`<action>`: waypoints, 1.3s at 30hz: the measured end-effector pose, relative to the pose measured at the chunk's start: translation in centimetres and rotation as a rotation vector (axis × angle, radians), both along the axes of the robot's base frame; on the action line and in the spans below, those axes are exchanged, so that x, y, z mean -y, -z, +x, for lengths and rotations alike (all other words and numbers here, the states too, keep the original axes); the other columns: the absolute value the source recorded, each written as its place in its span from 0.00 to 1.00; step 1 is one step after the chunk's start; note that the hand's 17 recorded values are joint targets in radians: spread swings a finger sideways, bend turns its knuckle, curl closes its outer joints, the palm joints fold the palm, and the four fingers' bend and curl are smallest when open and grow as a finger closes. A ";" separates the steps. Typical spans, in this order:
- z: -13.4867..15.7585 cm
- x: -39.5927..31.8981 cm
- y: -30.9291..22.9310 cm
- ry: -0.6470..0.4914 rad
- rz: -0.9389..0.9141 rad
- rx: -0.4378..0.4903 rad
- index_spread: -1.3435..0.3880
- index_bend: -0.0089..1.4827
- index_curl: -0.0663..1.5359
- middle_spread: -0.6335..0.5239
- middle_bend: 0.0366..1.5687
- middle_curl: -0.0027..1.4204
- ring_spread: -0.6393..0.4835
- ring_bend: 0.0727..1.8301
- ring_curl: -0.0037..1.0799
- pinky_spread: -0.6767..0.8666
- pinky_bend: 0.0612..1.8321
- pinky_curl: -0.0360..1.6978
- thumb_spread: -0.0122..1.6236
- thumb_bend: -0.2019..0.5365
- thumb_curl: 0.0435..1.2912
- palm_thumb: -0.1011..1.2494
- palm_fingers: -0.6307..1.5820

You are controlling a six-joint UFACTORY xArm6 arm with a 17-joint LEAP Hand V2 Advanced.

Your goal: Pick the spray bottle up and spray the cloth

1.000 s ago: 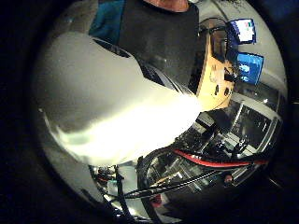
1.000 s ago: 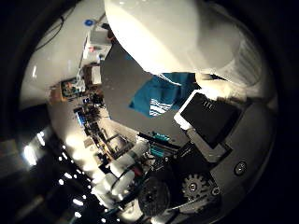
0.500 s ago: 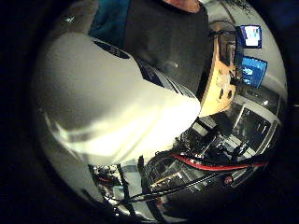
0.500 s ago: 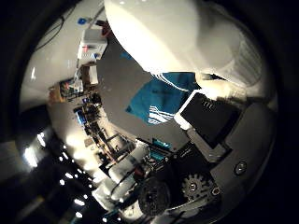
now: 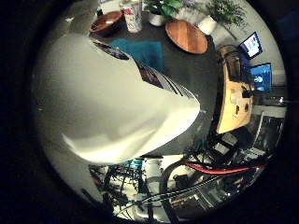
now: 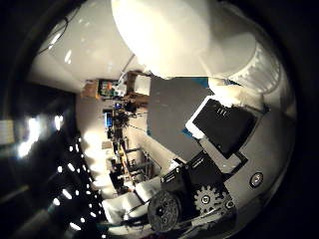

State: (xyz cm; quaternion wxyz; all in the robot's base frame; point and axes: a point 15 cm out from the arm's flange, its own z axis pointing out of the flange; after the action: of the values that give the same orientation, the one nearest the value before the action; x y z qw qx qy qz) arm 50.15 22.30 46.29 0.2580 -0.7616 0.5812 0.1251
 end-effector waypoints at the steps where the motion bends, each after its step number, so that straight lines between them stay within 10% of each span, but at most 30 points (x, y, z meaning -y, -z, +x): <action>1: 0.2 -0.7 -0.9 -0.003 0.033 0.022 0.62 0.74 0.63 0.45 0.89 0.50 0.40 0.79 0.63 0.31 0.52 0.87 0.29 0.25 0.78 0.86 0.80; 12: 1.9 -6.5 -6.7 -0.047 0.306 0.190 0.62 0.74 0.63 0.45 0.88 0.50 0.41 0.80 0.62 0.31 0.52 0.87 0.28 0.25 0.79 0.86 0.80; 39: 3.1 -18.5 -1.6 -0.209 0.656 0.140 0.62 0.74 0.63 0.45 0.88 0.50 0.41 0.80 0.61 0.30 0.52 0.86 0.26 0.25 0.79 0.85 0.80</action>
State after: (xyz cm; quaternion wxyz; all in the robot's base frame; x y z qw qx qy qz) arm 53.28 40.77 47.88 0.5140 -0.7002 0.4098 0.2786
